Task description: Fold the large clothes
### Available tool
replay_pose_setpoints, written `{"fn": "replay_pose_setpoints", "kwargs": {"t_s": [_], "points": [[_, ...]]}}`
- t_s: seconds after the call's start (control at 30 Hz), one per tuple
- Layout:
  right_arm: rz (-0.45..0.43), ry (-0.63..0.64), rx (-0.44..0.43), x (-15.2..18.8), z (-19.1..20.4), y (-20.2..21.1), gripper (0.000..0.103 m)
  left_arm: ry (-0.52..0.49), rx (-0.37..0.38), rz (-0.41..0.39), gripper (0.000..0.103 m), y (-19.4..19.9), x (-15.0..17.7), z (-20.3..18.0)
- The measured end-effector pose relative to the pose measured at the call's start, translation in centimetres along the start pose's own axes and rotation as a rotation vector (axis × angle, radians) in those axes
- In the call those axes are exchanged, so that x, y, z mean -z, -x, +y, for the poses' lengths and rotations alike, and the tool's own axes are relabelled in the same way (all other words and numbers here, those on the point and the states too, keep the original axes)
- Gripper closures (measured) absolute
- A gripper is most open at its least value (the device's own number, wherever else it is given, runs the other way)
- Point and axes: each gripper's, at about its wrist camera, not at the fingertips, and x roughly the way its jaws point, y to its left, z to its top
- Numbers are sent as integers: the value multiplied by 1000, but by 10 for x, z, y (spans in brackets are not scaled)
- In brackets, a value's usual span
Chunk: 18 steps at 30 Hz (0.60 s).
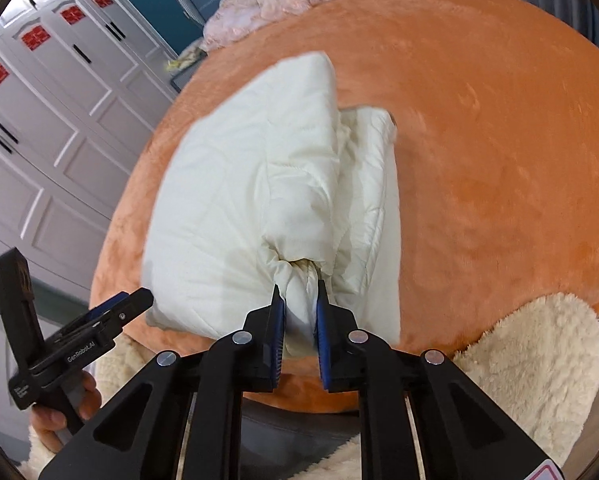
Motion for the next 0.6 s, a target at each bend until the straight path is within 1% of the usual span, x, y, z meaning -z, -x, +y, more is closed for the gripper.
{"fn": "replay_pose_setpoints", "kwargs": {"t_s": [0.1,0.23,0.4,0.6], "points": [[27,-1,27,4,-2,-15,91,-2,-17,29,33,-12,5,-1],[71,-29,38,14,-11,-36,91,-4,-28,63,33,-25,10,-2],[94,-36,45,20,-14,-50,91,-33,-72,69,32,-34,14,-7],[107,-32,51,21,-13,-61,91,-35,-94,78,30,-41,14,-9]]}}
